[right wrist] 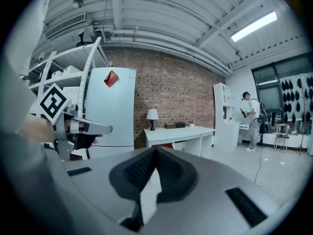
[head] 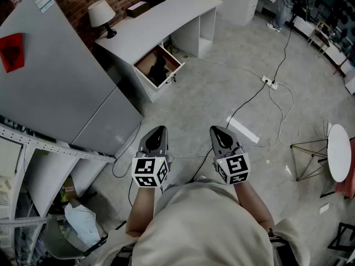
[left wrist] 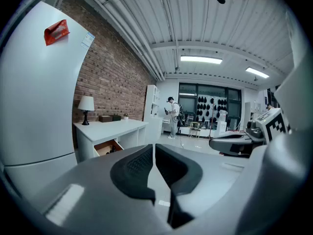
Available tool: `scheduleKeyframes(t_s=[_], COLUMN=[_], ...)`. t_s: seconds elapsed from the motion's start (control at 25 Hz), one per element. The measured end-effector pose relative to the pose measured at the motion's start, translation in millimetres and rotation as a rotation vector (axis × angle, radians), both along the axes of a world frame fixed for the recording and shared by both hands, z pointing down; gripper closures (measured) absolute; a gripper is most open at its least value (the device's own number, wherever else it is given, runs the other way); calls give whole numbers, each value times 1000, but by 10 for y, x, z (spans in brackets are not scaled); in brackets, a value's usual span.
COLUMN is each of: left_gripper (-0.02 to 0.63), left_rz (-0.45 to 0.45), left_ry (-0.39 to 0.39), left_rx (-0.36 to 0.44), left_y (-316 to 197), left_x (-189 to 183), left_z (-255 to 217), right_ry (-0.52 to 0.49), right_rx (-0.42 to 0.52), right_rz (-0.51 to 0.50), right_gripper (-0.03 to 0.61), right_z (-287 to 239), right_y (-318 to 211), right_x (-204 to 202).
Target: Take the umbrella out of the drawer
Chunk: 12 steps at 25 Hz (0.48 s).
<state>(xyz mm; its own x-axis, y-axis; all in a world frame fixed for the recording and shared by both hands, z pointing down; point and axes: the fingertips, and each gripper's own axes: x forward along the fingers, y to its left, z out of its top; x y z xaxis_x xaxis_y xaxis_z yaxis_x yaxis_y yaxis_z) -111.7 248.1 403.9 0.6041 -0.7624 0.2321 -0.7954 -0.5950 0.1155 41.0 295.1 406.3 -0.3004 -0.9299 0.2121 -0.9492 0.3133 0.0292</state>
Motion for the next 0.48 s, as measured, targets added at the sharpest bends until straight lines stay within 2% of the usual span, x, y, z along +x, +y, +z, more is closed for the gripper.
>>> scheduleKeyframes(t_s=[0.48], left_gripper=[592], left_rz=[-22], left_ry=[63], left_rx=[-11], left_y=[77], left_x=[-124], left_z=[-47], right_ry=[0], right_rx=[6], right_rz=[-35], right_gripper=[578], right_z=[-50], right_y=[100], right_x=[-145])
